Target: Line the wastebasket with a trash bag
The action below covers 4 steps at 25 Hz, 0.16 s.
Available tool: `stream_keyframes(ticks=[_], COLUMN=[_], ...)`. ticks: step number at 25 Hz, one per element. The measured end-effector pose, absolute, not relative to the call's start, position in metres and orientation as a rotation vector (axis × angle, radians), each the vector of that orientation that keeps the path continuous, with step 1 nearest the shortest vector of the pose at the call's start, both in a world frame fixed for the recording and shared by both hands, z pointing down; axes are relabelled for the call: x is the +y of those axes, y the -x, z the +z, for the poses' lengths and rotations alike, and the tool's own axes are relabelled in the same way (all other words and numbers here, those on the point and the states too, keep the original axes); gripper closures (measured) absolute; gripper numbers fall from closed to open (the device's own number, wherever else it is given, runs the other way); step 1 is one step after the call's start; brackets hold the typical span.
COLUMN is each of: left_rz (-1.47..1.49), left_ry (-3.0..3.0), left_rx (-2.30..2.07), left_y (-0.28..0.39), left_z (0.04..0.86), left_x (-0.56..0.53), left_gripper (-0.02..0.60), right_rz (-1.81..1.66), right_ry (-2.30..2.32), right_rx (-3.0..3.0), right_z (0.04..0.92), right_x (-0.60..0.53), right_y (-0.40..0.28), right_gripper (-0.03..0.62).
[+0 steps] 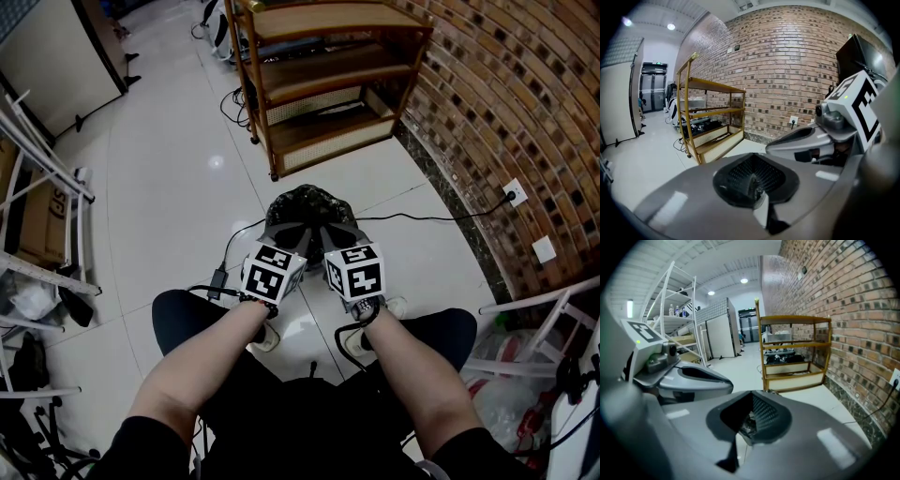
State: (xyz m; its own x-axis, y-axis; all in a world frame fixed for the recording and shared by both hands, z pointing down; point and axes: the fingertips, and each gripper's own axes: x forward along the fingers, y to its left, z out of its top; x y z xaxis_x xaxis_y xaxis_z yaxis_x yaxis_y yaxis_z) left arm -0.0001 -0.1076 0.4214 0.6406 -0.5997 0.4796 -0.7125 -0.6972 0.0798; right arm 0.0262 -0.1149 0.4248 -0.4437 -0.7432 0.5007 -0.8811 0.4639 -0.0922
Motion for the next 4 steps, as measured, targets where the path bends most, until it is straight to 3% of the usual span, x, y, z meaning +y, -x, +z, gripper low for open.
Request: stream_keyframes(ticks=[4], left_rz=[0.62], left_ry=[-2.598], left_rx=[-1.067], left_y=[0.0006], left_z=[0.4221], left_x=[-0.1079], left_gripper=[0.581], right_rz=[0.484], right_ry=[-1.362], right_rx=[-2.325], right_z=[0.4262], right_x=[-0.1146], right_y=[-0.0253], right_gripper=[0.594])
